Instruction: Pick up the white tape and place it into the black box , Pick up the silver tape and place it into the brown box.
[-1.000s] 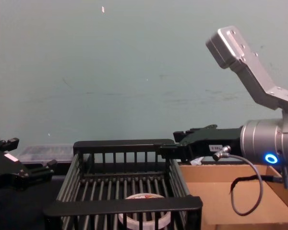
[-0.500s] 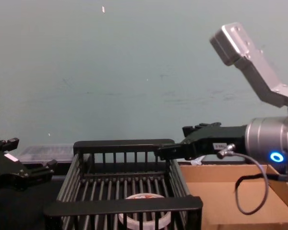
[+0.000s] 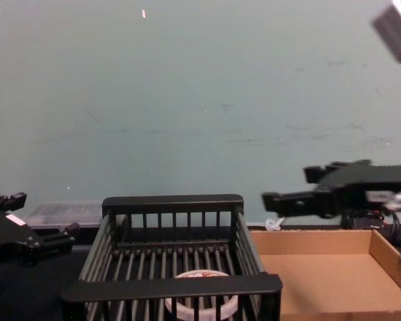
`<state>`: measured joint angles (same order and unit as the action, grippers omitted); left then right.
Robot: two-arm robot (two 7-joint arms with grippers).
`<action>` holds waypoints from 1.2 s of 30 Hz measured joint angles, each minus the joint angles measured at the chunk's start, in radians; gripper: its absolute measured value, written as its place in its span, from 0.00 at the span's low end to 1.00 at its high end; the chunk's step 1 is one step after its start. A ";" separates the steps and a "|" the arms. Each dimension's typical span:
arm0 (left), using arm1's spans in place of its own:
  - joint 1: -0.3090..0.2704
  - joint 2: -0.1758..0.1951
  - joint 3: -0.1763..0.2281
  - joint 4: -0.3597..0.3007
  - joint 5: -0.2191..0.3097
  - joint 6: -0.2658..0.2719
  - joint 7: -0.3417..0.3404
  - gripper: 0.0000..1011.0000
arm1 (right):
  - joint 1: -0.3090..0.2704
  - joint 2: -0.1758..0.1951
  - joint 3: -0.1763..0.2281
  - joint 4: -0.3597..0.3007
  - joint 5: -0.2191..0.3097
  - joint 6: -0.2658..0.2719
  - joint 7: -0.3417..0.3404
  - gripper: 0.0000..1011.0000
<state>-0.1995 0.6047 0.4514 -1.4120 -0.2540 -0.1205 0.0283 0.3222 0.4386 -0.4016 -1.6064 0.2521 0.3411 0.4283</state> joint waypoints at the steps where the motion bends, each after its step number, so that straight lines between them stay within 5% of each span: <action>1: 0.000 0.000 0.000 0.000 0.000 0.000 0.000 0.99 | -0.009 0.010 0.005 -0.013 0.005 0.004 0.003 0.99; 10: 0.000 0.000 0.000 0.000 0.000 0.000 0.000 0.99 | -0.149 0.141 0.065 -0.166 0.080 0.060 0.028 0.99; 17: 0.000 0.000 0.000 0.000 0.000 0.000 0.000 0.99 | -0.236 0.194 0.077 -0.223 0.134 0.096 0.042 0.99; 24: 0.000 0.000 0.000 0.000 0.000 0.000 0.000 0.99 | -0.286 0.226 0.050 -0.242 0.170 0.127 0.057 0.99; 36: 0.000 0.000 0.000 0.000 0.000 0.000 0.000 0.99 | -0.266 0.257 -0.029 -0.200 0.157 0.130 0.078 0.99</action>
<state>-0.1996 0.6047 0.4514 -1.4120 -0.2539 -0.1206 0.0283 0.0558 0.6960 -0.4305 -1.8069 0.4093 0.4714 0.5067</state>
